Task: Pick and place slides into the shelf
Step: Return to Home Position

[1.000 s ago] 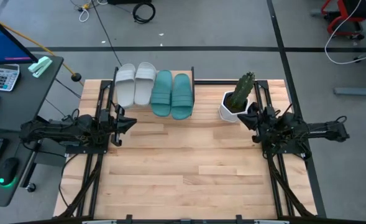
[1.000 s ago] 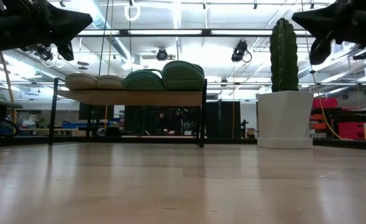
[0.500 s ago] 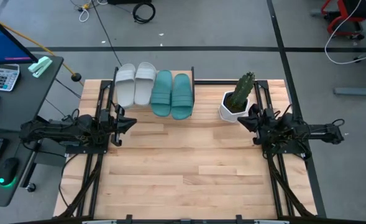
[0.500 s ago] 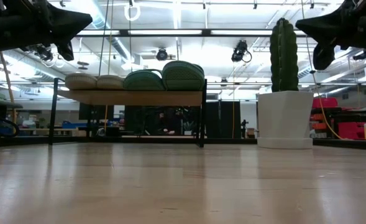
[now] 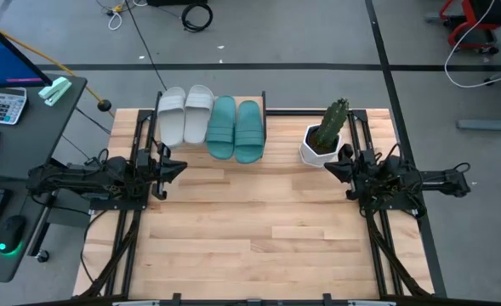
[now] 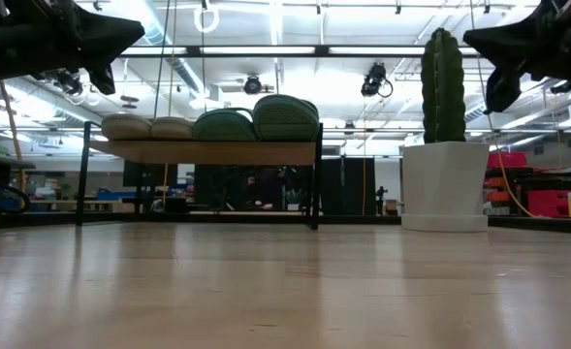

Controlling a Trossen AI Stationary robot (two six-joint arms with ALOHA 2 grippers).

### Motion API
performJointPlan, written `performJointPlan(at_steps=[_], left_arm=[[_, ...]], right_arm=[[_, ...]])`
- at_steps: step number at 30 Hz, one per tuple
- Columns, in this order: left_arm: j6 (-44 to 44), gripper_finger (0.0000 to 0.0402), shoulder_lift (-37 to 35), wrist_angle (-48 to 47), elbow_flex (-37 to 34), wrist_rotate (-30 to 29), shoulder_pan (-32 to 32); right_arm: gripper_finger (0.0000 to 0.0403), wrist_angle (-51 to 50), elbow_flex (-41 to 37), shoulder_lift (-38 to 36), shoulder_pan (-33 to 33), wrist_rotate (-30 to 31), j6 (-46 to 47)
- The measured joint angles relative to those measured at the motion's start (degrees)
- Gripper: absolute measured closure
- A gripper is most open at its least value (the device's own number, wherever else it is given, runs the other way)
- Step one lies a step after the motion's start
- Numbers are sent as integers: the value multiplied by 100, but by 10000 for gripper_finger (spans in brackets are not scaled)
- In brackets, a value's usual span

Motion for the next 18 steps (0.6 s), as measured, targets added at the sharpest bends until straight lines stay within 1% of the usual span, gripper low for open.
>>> performJointPlan(at_steps=[3, 6, 9, 15, 18], left_arm=[[0, 364, 0, 0, 0, 0, 1], [0, 368, -1, 0, 0, -1, 1], [0, 374, 0, 0, -1, -1, 0], [0, 378, -2, 0, 0, -2, 1], [0, 374, -2, 0, -2, 0, 0]], right_arm=[[403, -128, 0, 0, 0, -274, -24], [403, -813, 0, 11, 0, -292, 14], [403, -1220, -2, 7, 0, -291, 5], [403, -1569, -7, 9, 0, -367, -459], [403, -1552, -7, 7, 0, -367, -585]])
